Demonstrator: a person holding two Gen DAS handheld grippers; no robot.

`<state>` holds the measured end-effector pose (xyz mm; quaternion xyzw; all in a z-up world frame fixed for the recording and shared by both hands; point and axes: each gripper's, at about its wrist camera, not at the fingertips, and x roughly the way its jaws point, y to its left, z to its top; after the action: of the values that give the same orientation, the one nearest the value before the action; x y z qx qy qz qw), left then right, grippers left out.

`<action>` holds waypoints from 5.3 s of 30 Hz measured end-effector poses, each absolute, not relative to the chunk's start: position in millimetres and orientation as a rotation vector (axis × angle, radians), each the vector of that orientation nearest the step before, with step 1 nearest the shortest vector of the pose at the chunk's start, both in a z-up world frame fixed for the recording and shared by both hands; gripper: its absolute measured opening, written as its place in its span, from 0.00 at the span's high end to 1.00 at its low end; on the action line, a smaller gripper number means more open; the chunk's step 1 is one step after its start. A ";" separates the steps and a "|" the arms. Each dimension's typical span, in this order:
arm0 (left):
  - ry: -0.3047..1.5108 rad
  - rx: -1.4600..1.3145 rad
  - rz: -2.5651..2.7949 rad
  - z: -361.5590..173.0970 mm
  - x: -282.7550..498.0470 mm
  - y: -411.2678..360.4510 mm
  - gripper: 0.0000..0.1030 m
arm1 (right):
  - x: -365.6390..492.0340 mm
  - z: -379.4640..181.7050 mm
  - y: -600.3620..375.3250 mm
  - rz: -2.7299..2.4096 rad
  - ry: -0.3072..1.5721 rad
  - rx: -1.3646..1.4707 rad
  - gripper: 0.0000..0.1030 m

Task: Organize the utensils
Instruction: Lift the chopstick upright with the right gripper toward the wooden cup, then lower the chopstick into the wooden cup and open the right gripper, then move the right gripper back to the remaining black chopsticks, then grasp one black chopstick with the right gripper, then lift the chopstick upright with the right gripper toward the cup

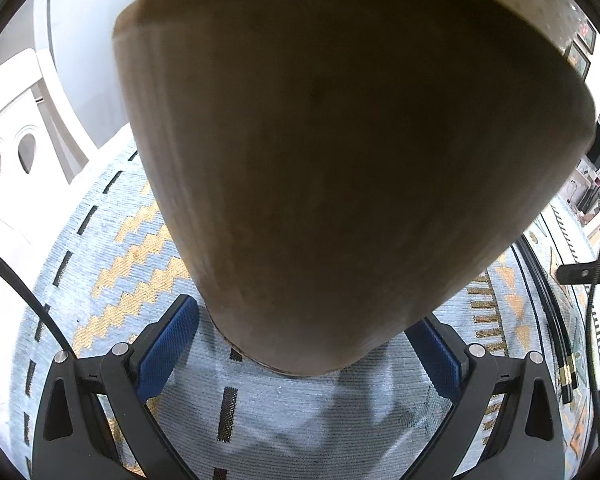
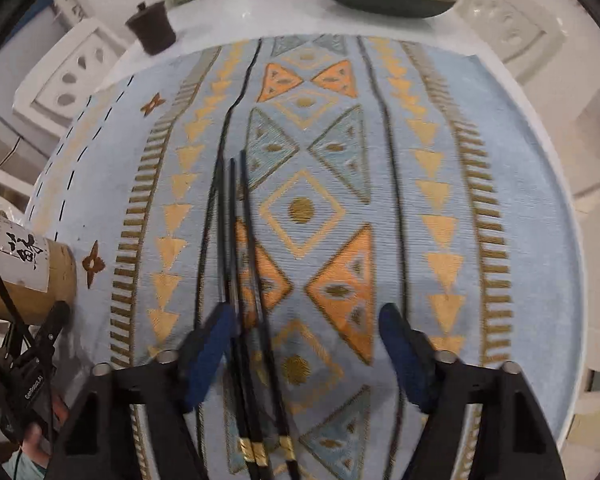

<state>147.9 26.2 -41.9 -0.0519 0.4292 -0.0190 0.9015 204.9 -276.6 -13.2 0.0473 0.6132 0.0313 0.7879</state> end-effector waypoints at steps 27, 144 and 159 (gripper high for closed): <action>0.883 -0.120 -0.046 -38.0 146.3 30.9 0.02 | 217.4 -8.7 -258.4 0.050 1.345 0.134 0.95; 0.827 -0.140 -0.042 -41.0 144.9 39.6 0.02 | 185.8 20.1 -239.6 0.090 1.359 0.115 0.95; 0.825 -0.135 -0.050 -41.2 141.5 37.8 0.02 | 128.9 97.0 -268.2 0.134 0.963 0.301 0.95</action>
<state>141.5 37.8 -41.2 -0.0656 0.4005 -0.0243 0.9136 128.9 -268.2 97.0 0.1441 0.4612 0.0641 0.8732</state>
